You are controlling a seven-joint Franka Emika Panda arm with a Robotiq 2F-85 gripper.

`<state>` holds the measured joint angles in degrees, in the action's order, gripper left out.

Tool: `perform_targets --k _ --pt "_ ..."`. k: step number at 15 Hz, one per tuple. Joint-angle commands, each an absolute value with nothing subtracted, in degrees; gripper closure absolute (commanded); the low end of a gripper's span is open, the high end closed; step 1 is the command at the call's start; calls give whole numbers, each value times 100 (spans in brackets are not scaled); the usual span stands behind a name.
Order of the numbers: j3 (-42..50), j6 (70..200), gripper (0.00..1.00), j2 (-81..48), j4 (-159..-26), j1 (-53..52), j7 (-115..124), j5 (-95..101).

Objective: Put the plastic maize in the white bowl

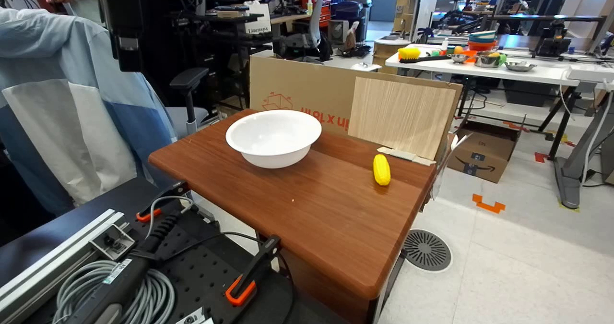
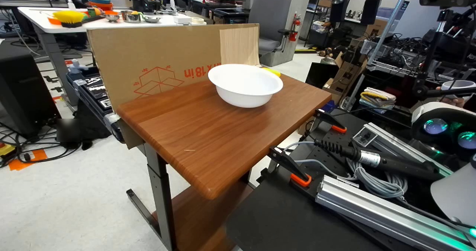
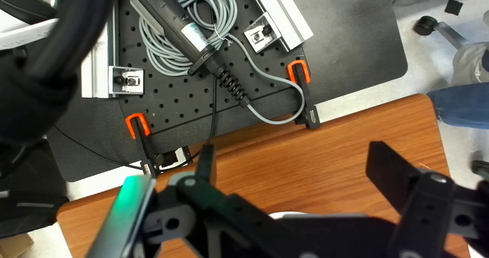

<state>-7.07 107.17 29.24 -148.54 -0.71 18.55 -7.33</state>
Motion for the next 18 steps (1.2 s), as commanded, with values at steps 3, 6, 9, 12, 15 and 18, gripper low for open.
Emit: perform_targets --k 3,6,9,12,15,18 --pt "-662 10882 0 2841 -14760 -12 1659 -440" --pt "-434 11207 0 2556 -14496 235 1288 173" --pt "-21 11455 0 2113 -14104 521 753 647" --pt "416 11841 0 1362 -13535 690 267 602" --pt "462 11805 0 1569 -13739 687 343 546" --pt "421 11805 0 1557 -13775 662 360 547"
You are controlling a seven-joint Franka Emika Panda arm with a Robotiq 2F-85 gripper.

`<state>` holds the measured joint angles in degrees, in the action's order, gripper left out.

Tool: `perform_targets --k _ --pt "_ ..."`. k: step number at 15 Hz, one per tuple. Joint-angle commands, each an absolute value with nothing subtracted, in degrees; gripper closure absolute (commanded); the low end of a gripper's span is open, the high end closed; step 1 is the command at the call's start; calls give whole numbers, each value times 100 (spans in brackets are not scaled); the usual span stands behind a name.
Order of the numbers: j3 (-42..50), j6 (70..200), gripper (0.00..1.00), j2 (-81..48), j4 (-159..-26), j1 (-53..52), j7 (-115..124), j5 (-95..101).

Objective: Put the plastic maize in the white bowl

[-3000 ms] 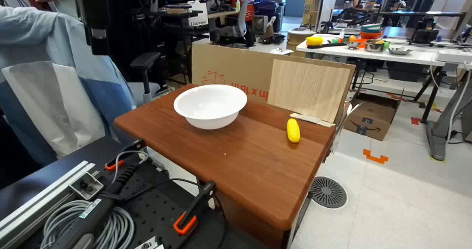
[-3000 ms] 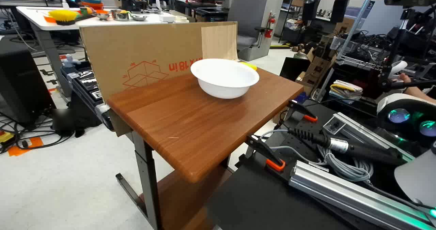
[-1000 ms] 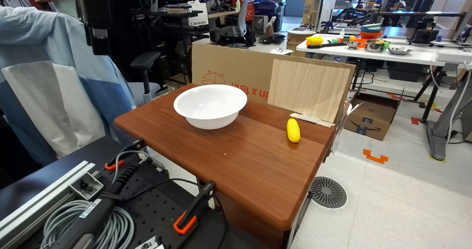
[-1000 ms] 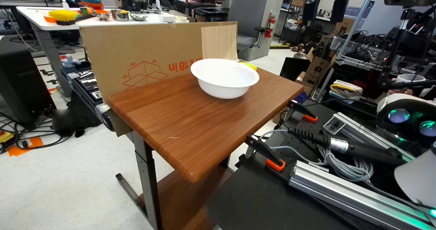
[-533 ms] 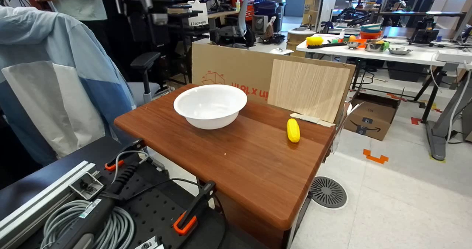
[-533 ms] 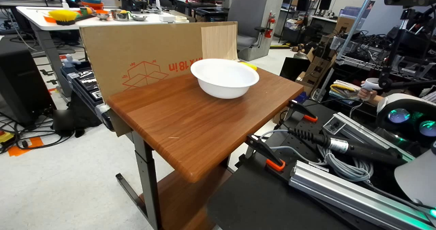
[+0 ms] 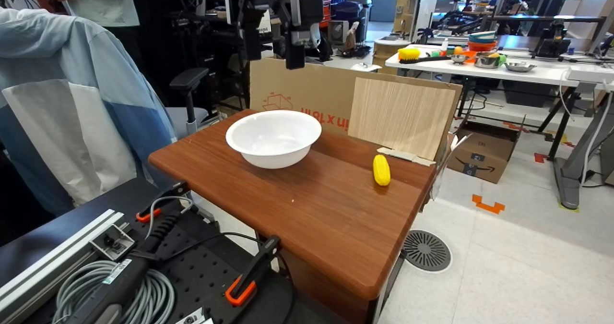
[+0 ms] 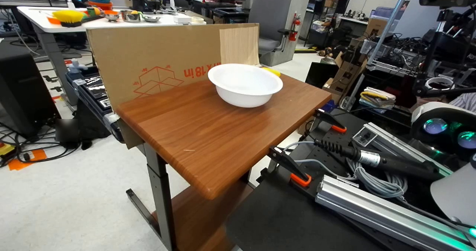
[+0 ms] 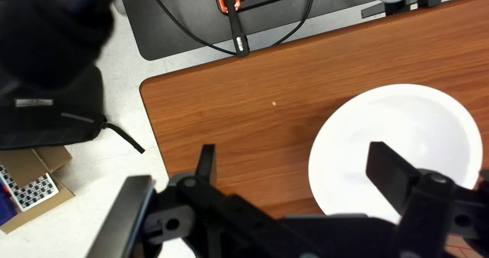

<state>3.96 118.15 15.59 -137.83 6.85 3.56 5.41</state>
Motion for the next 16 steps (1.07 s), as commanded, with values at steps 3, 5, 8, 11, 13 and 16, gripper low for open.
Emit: perform_targets --k 3,5,8,11,13,16 --pt "463 11913 0 1422 -13673 569 -473 740" --pt "539 11807 0 943 -13213 561 -1113 768" --pt "739 11398 0 -134 -12141 665 -1773 499" --pt "832 11048 0 -1061 -11240 826 -1749 377" --pt "762 11448 0 -568 -11890 805 -1590 564" --pt "739 11458 0 -572 -11916 791 -1582 566"
